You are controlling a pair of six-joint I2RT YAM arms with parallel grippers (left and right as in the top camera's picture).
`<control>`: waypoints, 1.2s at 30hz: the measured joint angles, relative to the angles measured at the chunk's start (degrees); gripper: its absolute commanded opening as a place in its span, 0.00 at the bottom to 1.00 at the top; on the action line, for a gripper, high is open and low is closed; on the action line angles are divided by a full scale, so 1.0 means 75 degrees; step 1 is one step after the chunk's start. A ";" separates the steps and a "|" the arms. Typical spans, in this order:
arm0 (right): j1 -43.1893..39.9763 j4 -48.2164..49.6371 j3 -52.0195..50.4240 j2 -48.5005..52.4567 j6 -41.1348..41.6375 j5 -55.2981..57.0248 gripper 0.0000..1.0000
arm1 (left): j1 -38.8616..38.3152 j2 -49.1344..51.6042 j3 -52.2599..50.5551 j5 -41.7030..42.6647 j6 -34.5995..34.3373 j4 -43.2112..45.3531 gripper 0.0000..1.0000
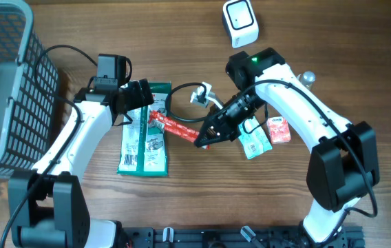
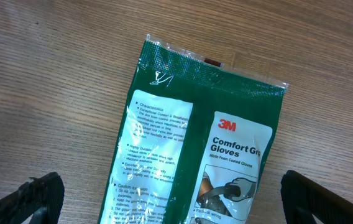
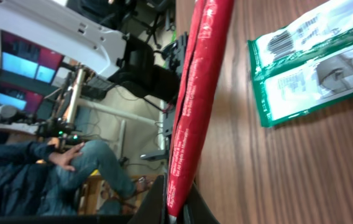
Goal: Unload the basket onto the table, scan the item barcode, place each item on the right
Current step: 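Raise the red strip up to the white scanner, right gripper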
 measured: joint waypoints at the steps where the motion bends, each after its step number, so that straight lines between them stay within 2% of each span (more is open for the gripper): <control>1: 0.0000 0.0318 0.0000 0.0003 0.0224 0.0099 0.04 | 0.0000 0.0000 0.0000 0.0000 0.0000 0.0000 1.00; 5: 0.0000 0.2060 -0.0006 0.0000 0.2739 0.1139 0.04 | 0.0000 0.0000 0.0000 -0.0020 0.0000 -0.0012 1.00; 9: 0.0000 0.2366 0.0210 0.0006 0.4867 0.2623 0.04 | 0.0000 0.0003 0.0000 -0.0023 0.0000 -0.0012 1.00; 14: 0.0000 0.1169 0.2503 0.0058 0.6108 0.4680 0.04 | 0.0000 0.0000 0.0000 -0.0026 0.0000 -0.0020 1.00; 16: 0.0000 0.0825 0.4115 0.0012 0.6496 0.6085 0.04 | 0.0000 0.0003 -0.0003 -0.0026 0.0000 -0.0023 1.00; 19: 0.0000 0.0819 0.4858 0.0000 0.6607 0.7417 0.04 | 0.0000 0.0003 -0.0003 -0.0023 0.0000 -0.0020 1.00; 25: 0.0000 0.1387 0.4902 0.0166 0.6108 0.9637 0.04 | 0.0000 0.0000 -0.0003 -0.0023 0.0000 -0.0020 1.00; 36: -0.0277 0.3558 0.4902 0.2192 0.4500 1.2056 0.04 | 0.0000 0.0000 -0.0003 -0.0026 0.0000 -0.0015 1.00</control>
